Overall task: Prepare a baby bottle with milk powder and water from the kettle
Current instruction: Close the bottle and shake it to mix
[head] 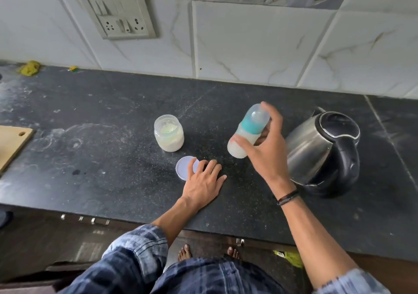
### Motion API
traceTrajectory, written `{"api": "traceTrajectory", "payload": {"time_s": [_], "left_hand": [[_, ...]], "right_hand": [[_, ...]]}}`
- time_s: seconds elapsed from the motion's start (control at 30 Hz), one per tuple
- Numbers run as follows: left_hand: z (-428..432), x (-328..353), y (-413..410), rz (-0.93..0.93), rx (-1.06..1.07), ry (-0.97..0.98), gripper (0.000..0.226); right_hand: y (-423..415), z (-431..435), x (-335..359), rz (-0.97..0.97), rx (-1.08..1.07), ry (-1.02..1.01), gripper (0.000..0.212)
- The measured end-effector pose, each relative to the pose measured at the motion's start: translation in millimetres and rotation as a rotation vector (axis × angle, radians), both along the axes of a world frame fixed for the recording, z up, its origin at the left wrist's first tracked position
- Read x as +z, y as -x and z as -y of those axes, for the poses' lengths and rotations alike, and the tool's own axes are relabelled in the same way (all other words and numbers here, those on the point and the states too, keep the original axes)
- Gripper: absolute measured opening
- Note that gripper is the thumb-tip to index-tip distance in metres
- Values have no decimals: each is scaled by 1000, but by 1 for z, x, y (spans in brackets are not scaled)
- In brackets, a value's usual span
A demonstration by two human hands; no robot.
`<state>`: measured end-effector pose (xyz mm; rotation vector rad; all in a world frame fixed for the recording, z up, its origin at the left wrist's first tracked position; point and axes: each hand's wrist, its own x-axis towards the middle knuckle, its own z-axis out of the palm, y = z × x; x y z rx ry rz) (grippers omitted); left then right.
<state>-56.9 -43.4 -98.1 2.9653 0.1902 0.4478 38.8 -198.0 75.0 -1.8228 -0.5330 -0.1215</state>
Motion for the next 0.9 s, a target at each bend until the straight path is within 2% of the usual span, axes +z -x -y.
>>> {"api": "traceTrajectory", "payload": {"time_s": [0.1, 0.13, 0.23, 0.27, 0.37, 0.4, 0.43, 0.53, 0.67, 0.73, 0.9], "left_hand": [[-1, -1, 0, 13, 11, -4, 38], [-1, -1, -1, 8, 12, 3, 38], [-1, 1, 0, -10, 4, 17, 39], [-2, 1, 1, -13, -2, 19, 39], [-1, 3, 1, -7, 13, 18, 37], [-1, 5, 1, -11, 20, 24, 36], [0, 6, 1, -17, 21, 34, 35], [0, 10, 3, -24, 15, 47, 35], [1, 12, 3, -41, 21, 50, 36], [1, 12, 3, -43, 17, 58, 36], [-1, 10, 2, -60, 17, 62, 39]], "right_hand": [[-4, -1, 2, 78, -86, -274, 95], [-6, -2, 2, 84, -100, -282, 96], [-9, -3, -3, 6, -21, -15, 92], [-8, 1, -5, -4, -22, 1, 92], [-5, 7, -3, 145, -154, -309, 94], [-7, 8, -5, 173, -182, -350, 94], [-8, 8, -7, 153, -182, -322, 94], [-11, 10, -21, 21, -95, -37, 92], [-8, 14, -39, 118, -212, -96, 94], [-10, 12, -50, 143, -220, 17, 91], [-7, 11, -83, 186, -51, 359, 83]]}}
